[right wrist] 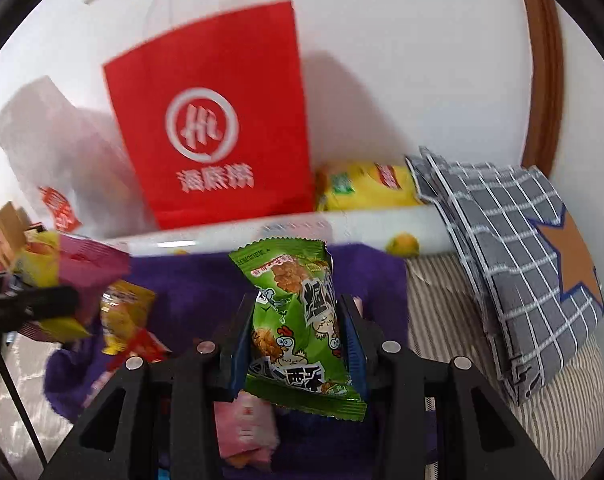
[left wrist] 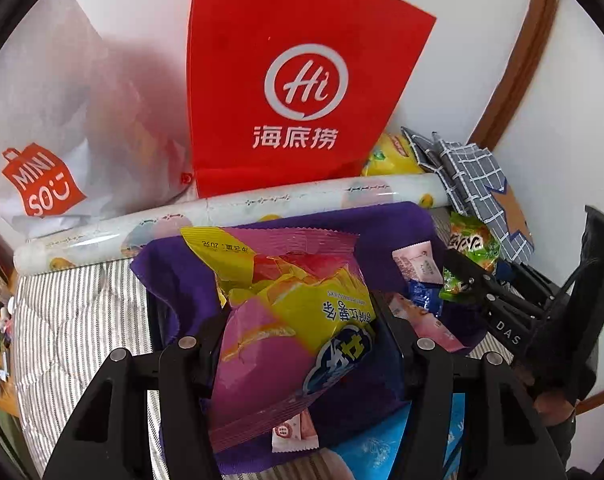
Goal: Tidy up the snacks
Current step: 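Lower the pink-yellow chip bag with the left gripper while the right lowers the green bag, opening both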
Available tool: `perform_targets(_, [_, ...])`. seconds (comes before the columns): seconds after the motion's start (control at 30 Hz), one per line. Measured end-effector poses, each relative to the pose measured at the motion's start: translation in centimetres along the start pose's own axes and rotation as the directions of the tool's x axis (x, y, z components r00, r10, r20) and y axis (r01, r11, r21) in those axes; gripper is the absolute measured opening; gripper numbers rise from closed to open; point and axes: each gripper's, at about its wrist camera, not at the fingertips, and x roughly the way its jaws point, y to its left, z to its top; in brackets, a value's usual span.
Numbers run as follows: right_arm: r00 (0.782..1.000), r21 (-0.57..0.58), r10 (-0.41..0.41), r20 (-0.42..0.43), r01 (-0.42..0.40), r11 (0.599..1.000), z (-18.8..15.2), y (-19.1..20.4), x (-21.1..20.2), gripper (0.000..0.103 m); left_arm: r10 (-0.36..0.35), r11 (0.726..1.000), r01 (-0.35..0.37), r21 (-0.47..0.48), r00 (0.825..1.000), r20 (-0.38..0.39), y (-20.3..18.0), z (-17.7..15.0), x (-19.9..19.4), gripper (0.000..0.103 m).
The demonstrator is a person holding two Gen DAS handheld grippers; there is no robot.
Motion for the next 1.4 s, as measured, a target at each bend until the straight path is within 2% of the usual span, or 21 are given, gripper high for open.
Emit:
perform_targets(0.17, [1.000,0.040,0.012,-0.029,-0.011,0.999,-0.5,-1.0,0.9,0.038,0.055,0.998,-0.054,0.015,0.998,-0.031,-0.1,-0.3,1.4,0.060])
perform_targets(0.43, [0.998,-0.050,-0.060,-0.009,0.060,0.997,-1.2,0.6,0.6,0.038,0.049,0.999,-0.049,0.002,0.996,-0.070,0.1,-0.7,2.6,0.060])
perform_targets(0.63, [0.996,-0.076,-0.093,-0.012,0.092,0.993,-1.3,0.9,0.8,0.038,0.045,0.999,-0.045,0.001,0.996,-0.079,0.0,-0.8,2.7,0.060])
perform_targets(0.93, [0.999,-0.030,-0.041,-0.023,0.040,0.999,-1.1,0.1,0.6,0.038,0.042,0.999,-0.042,0.006,0.995,-0.092,-0.2,-0.8,2.8,0.060])
perform_targets(1.4, [0.999,0.009,0.003,-0.052,-0.003,1.000,-1.0,-0.6,0.6,0.038,0.031,0.999,-0.032,-0.007,0.987,-0.157,-0.2,-1.3,4.5,0.060])
